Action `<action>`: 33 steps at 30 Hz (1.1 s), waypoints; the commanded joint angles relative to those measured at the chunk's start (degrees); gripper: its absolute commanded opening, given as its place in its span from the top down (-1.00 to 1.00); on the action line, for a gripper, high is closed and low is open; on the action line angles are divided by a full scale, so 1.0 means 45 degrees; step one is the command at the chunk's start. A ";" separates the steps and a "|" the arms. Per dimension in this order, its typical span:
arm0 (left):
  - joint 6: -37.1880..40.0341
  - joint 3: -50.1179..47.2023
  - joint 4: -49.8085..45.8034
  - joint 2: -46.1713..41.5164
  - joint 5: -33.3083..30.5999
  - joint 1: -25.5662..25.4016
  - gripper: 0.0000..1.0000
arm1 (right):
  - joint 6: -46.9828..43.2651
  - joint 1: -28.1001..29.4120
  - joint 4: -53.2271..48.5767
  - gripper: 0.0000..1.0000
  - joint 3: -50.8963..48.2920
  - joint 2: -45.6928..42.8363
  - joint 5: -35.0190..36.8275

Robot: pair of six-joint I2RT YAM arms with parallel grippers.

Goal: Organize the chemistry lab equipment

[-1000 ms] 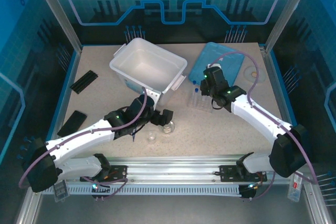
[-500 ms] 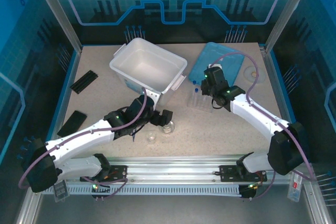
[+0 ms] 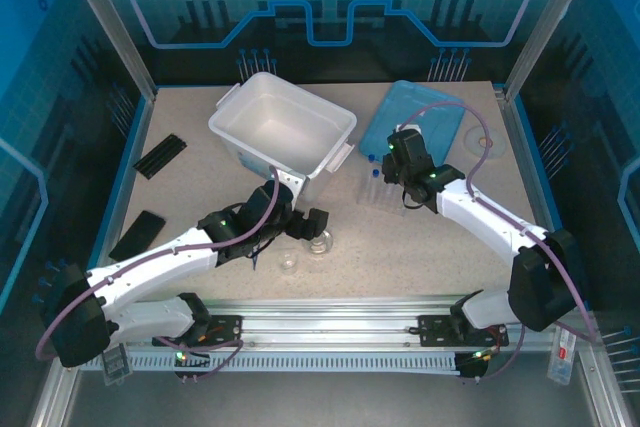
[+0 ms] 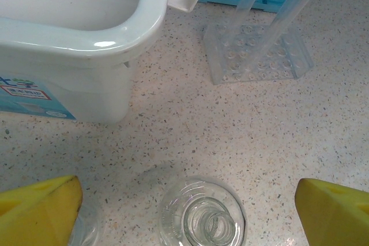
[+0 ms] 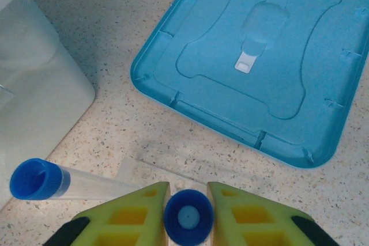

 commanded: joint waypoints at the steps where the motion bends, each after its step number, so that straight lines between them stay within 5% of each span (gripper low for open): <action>1: -0.0049 -0.0049 -0.0037 -0.0058 -0.0121 0.0075 -0.92 | -0.0067 -0.0014 0.0231 0.46 -0.0082 0.0048 -0.0037; 22: 0.0063 0.0083 -0.0106 0.0094 -0.0151 0.0085 -0.91 | -0.0229 0.0107 -0.0967 0.33 0.0516 -0.1747 0.0161; 33: 0.0243 0.0144 -0.0401 0.0093 -0.0346 0.0075 -0.91 | -0.0340 0.0112 -0.1903 0.02 0.0541 -0.2946 0.0198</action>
